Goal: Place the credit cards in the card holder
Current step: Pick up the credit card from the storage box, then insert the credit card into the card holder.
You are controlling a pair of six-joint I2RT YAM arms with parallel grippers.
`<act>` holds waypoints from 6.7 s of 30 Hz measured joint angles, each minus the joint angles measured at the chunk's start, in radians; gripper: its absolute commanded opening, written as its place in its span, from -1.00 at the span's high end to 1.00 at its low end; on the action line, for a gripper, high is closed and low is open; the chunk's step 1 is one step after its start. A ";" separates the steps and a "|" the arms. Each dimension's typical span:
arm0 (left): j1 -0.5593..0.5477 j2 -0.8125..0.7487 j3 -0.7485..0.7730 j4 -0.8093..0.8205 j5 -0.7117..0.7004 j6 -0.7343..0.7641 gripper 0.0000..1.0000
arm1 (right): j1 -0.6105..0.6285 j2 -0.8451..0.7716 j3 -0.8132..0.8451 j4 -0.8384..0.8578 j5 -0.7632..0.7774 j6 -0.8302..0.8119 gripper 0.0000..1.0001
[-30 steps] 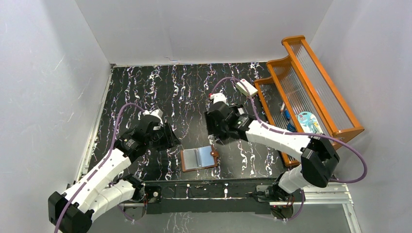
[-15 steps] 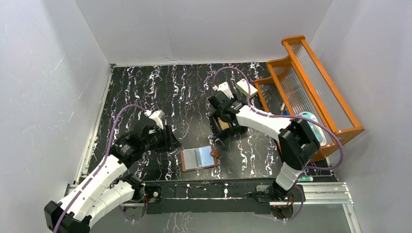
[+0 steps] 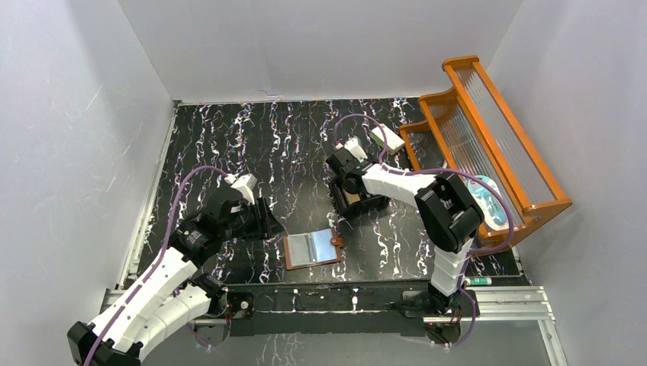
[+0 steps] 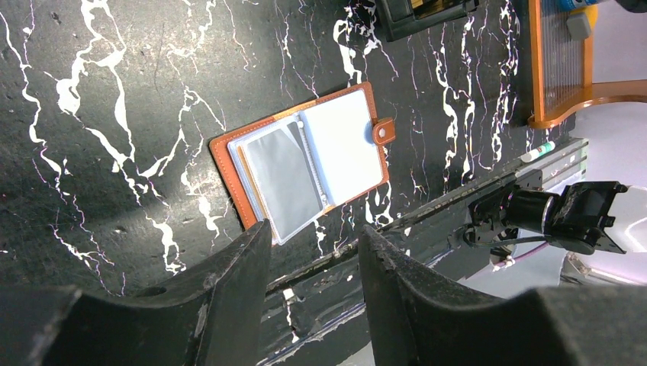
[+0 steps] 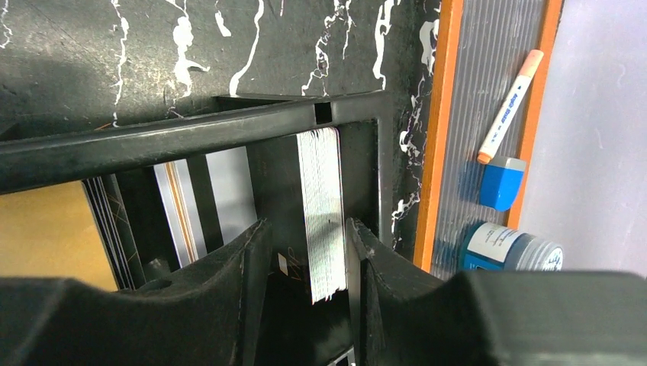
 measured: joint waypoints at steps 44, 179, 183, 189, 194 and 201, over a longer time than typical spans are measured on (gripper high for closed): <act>0.000 0.027 -0.006 0.006 -0.005 -0.008 0.26 | 0.000 -0.261 0.041 -0.127 -0.259 0.136 1.00; 0.006 0.355 -0.327 0.423 0.152 -0.271 0.81 | 0.356 -0.283 -0.544 0.645 -0.796 0.783 0.26; 0.006 0.352 -0.328 0.419 0.152 -0.278 0.81 | 0.377 -0.273 -0.527 0.626 -0.797 0.801 0.31; 0.005 0.314 -0.341 0.402 0.153 -0.313 0.81 | 0.398 -0.248 -0.518 0.620 -0.795 0.871 0.36; 0.004 0.284 -0.351 0.384 0.152 -0.336 0.81 | 0.401 -0.218 -0.484 0.612 -0.795 0.896 0.45; 0.002 0.283 -0.351 0.375 0.150 -0.351 0.81 | 0.414 -0.204 -0.455 0.575 -0.773 0.887 0.65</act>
